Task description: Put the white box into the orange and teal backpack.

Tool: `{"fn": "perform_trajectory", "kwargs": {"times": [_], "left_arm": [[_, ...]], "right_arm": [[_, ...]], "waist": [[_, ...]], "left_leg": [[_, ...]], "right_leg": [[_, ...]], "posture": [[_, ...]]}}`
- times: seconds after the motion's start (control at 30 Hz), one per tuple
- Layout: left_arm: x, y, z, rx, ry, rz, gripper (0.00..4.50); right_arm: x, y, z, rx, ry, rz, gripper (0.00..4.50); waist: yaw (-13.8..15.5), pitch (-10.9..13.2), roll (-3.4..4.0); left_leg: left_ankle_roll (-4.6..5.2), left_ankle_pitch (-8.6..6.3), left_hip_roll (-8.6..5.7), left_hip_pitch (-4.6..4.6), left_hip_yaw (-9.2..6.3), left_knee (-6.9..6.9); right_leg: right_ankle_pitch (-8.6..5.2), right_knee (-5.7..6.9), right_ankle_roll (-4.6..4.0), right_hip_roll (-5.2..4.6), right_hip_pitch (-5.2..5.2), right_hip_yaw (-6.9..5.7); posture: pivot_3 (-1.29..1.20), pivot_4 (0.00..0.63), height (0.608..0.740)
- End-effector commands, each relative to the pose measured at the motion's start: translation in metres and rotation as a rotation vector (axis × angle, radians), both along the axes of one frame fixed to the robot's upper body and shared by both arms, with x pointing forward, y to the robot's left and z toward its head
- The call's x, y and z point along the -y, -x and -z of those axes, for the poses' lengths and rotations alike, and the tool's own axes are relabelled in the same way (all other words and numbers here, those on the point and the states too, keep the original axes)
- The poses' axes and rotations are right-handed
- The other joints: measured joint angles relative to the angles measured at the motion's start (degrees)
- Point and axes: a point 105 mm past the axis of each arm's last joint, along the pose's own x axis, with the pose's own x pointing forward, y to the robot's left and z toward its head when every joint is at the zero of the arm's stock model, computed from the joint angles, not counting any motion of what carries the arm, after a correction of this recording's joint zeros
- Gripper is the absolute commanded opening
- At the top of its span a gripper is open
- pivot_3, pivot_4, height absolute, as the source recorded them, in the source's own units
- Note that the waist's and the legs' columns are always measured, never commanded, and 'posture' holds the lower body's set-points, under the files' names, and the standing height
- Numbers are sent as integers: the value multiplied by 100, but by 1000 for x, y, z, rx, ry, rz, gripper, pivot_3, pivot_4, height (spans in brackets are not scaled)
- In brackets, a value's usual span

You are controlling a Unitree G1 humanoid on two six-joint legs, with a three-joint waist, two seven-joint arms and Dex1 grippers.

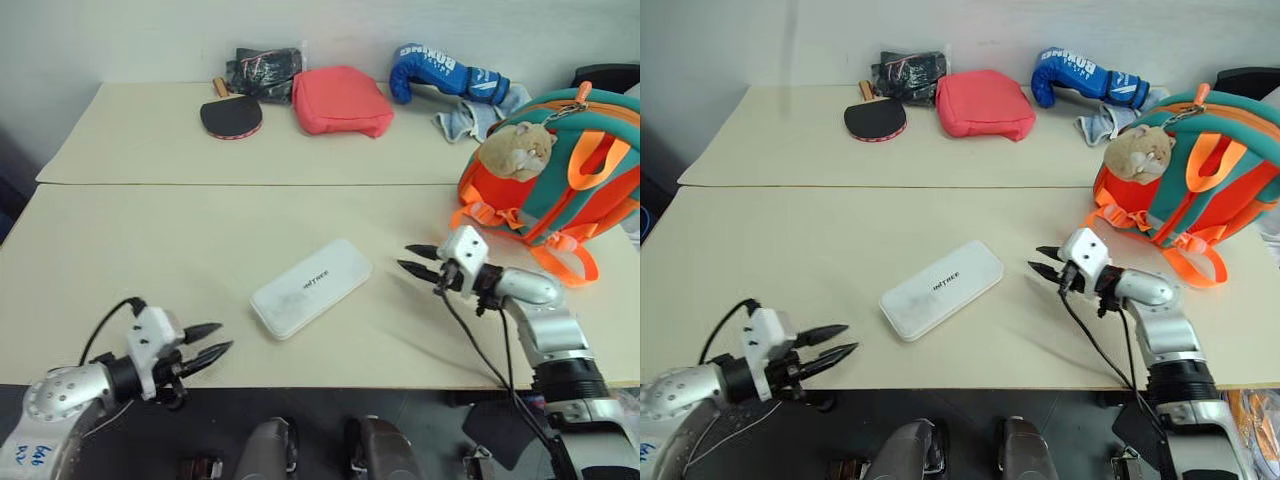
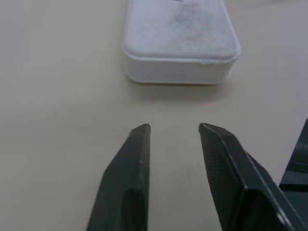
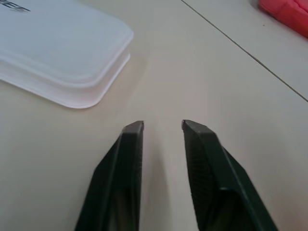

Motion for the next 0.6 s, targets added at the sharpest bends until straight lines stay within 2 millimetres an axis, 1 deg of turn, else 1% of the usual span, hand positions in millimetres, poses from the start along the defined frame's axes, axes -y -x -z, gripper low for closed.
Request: {"fn": "perform_trajectory", "kwargs": {"times": [0.03,0.07,0.2,0.3,0.4,0.5,0.6], "left_arm": [[7,-7,-2,39,-32,-24,348],[7,-10,-1,44,-28,-37,6],[14,-21,-1,43,-14,-55,6],[18,-31,-2,46,-5,-57,6],[21,-39,-6,58,14,-51,6],[23,-49,-6,60,6,-34,6],[24,-55,-6,65,-4,-19,6]], "right_arm": [[-10,-12,-6,48,-4,31,7],[-14,-14,-6,52,-7,26,0],[-40,-16,1,22,-22,-37,0],[-45,-13,10,-15,-13,-91,0],[-48,3,12,-74,-23,-225,0],[-43,23,10,-131,-23,-339,0],[-37,38,5,-145,-25,-386,0]], "waist": [[-3,0,0],[-5,0,0],[-11,0,0],[-3,0,0],[-3,0,0],[14,0,0],[19,0,0]], "left_leg": [[-1,1,0,0,0,0],[-2,2,0,0,0,0],[-3,2,0,-1,0,-2],[-4,3,0,0,0,-2],[-2,2,-4,-1,0,0],[1,1,-5,-1,-1,2],[1,1,-4,-1,-1,2]], "right_leg": [[0,3,0,0,-1,0],[0,4,0,1,-2,0],[0,4,0,2,-3,0],[0,7,0,2,-3,0],[0,6,0,0,-1,0],[0,5,0,-1,1,0],[0,5,0,0,1,0]], "posture": [[0,150,740],[0,150,740],[0,150,740],[0,150,740],[0,150,740],[0,150,740],[0,150,740]]}}
